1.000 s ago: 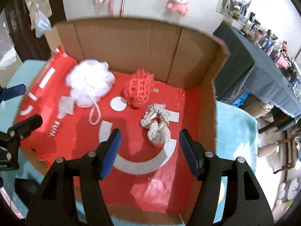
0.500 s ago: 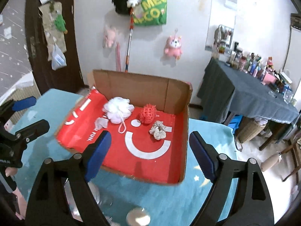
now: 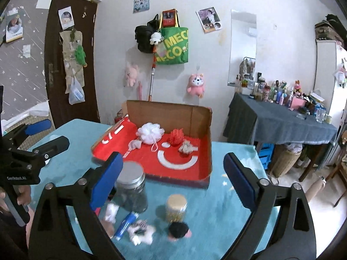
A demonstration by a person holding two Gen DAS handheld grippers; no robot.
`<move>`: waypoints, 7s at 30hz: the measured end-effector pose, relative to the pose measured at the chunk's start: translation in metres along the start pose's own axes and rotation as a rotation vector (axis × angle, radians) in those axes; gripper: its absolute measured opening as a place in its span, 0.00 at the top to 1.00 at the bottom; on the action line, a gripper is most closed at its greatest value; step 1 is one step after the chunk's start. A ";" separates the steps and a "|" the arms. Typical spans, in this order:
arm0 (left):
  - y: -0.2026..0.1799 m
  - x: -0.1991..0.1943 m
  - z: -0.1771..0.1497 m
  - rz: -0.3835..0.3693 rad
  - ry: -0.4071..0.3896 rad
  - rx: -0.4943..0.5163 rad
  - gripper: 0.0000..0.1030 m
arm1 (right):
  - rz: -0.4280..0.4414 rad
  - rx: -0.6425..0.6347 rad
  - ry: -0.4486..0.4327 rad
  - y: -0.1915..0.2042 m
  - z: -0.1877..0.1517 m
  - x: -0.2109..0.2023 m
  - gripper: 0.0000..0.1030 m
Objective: Organize soft objects
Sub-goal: 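Open both tools and withdraw them up from the box, then move both tools down toward the soft items on the table, then grasp the red fuzzy plush with the left tool while the right tool grasps the black pompom, then lift and carry the red plush and black pompom with both tools into the box, then lower both items onto the red lining and open both tools, then lift both tools out of the box and back toward the table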
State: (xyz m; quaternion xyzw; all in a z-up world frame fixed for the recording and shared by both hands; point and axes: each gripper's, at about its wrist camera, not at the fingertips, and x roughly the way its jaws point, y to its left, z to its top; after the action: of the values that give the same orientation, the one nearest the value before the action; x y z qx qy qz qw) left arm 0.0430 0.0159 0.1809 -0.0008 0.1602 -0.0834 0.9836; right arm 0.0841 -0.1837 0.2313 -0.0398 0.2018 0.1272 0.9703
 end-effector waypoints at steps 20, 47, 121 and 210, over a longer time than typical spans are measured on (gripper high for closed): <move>-0.002 0.026 -0.103 0.025 0.194 -0.076 0.00 | -0.100 0.073 0.075 0.005 -0.117 0.009 0.07; 0.015 0.082 -0.146 -0.080 0.456 -0.137 0.53 | 0.019 0.164 0.308 -0.025 -0.149 0.085 0.72; 0.132 0.151 -0.083 -0.328 0.496 0.080 0.54 | 0.321 0.278 0.464 -0.118 -0.102 0.168 0.80; 0.048 0.338 -0.007 -0.216 0.732 0.029 0.22 | 0.230 0.110 0.645 -0.029 0.033 0.377 0.28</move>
State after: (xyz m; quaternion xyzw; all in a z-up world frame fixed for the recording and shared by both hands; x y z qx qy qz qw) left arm 0.3643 0.0078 0.0668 0.0262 0.4988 -0.1835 0.8467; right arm 0.4384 -0.1201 0.1104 -0.0024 0.5077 0.2054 0.8367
